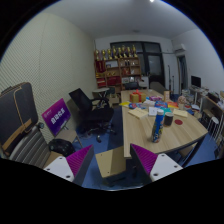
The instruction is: Pour water
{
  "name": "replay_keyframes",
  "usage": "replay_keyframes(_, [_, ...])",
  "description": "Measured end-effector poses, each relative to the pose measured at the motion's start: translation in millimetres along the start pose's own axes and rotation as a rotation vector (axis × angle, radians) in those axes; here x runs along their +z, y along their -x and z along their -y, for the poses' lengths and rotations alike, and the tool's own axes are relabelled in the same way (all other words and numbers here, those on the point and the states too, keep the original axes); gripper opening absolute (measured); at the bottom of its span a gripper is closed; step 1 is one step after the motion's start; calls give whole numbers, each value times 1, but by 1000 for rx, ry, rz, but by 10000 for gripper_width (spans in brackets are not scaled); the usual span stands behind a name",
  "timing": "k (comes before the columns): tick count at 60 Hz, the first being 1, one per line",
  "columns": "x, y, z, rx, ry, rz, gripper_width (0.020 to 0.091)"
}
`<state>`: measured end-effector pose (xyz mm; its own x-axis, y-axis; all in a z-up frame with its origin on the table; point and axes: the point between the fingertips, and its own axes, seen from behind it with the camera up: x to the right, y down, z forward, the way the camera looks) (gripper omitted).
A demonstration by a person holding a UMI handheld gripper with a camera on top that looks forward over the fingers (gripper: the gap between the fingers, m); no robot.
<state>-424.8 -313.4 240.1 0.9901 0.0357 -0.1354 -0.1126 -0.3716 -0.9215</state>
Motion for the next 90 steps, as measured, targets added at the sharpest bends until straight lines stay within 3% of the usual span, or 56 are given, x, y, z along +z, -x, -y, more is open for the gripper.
replay_keyframes(11, [21, -33, -9, -10, -21, -67, 819])
replay_keyframes(18, [52, -90, -8, -27, -47, -138, 818])
replay_keyframes(32, [172, -218, -5, -58, -145, -254, 822])
replay_keyframes(46, [282, -289, -1, -51, -157, -284, 823])
replay_keyframes(53, [333, -299, 1, -83, -160, -239, 814])
replay_keyframes(57, [354, -299, -14, -122, -134, -226, 635])
replay_keyframes(59, [359, -298, -8, -141, -178, -226, 621])
replay_keyframes(64, [364, -309, -3, -130, -186, -208, 582])
replay_keyframes(70, [373, -305, -2, -110, -144, -170, 544])
replay_keyframes(71, [374, -305, -1, -103, -132, -160, 501])
replay_keyframes(74, [379, -294, 5, -46, -101, -121, 480])
replay_keyframes(84, [389, -294, 98, 520, -151, 115, 478])
replay_keyframes(90, [391, -298, 144, 974, -121, 248, 475])
